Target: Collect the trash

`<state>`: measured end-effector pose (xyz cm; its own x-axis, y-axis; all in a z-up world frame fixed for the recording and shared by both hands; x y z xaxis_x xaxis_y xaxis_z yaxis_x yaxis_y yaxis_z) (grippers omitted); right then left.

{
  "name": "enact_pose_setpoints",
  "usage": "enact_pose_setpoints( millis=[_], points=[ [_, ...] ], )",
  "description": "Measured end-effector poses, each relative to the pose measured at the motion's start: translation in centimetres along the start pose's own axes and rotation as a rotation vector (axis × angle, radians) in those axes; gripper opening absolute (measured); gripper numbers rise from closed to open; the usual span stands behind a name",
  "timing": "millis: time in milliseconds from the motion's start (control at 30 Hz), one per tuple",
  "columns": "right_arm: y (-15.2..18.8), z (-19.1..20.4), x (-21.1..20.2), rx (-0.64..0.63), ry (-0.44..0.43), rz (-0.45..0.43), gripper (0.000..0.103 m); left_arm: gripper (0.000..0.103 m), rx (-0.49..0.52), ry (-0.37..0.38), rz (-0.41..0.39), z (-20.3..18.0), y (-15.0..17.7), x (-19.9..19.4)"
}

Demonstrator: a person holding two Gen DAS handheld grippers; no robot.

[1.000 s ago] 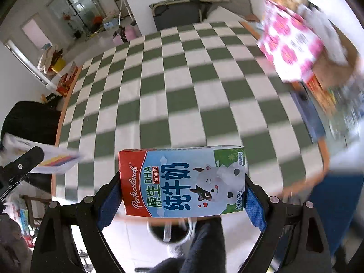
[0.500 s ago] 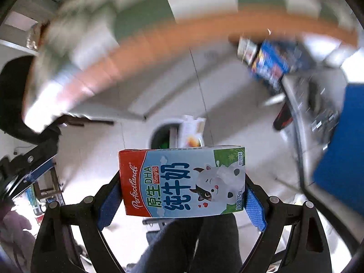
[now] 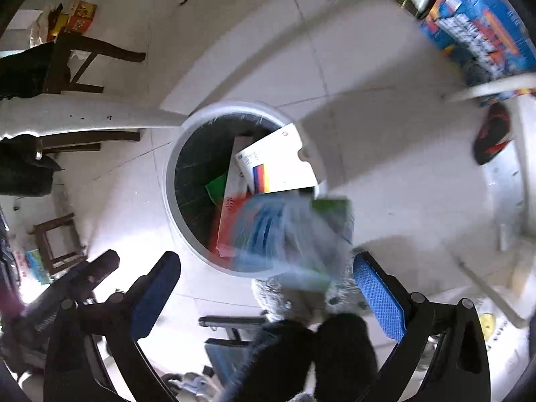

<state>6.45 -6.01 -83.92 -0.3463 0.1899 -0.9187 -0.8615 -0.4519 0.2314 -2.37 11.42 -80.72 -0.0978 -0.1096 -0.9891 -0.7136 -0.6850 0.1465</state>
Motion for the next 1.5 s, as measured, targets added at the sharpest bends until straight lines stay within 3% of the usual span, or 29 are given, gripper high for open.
enact_pose_setpoints(
  millis=[133,233,367,467,800,1100,1300,1500],
  points=[
    [0.4,0.3,0.9,-0.040,0.146,-0.020,0.103,0.102,0.003,-0.018,0.010,1.1,0.7,0.9],
    [1.2,0.4,0.1,-0.046,0.229,-0.036,0.103,0.102,0.003,-0.020,0.006,1.7,1.6,-0.8],
    [2.8,1.7,-3.7,-0.051,0.306,-0.066,0.103,0.102,0.009,-0.019,-0.015,2.2,3.2,-5.1],
    [4.6,3.2,-7.9,-0.061,0.316,-0.085,0.103,0.102,0.029,-0.021,-0.039,2.4,4.6,-9.3],
    [13.6,9.4,-26.9,-0.115,0.263,-0.167,0.103,0.102,0.142,0.027,-0.107,1.5,11.6,-26.2],
    [23.1,14.1,-43.4,-0.180,0.165,-0.248,0.103,0.102,0.195,0.180,-0.176,1.0,18.3,-40.7],
    [28.0,16.1,-50.6,-0.219,0.117,-0.308,0.103,0.102,0.225,0.253,-0.267,1.0,21.6,-48.2],
    [31.5,17.3,-55.0,-0.258,0.066,-0.338,0.103,0.102,0.226,0.332,-0.318,1.4,24.4,-52.4]
  ],
)
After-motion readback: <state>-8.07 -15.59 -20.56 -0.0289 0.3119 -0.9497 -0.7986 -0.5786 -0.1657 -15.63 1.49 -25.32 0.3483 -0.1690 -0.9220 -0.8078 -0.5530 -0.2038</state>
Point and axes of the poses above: each gripper's, at about its wrist camera, not at the fingertips, and x roughly the way its jaws point, z to its left, y to its underside, the point moved 4 cm from there along x, roughly the way its jaws point, and after that the axes turned 8 degrees about z, right-handed, at the moved point
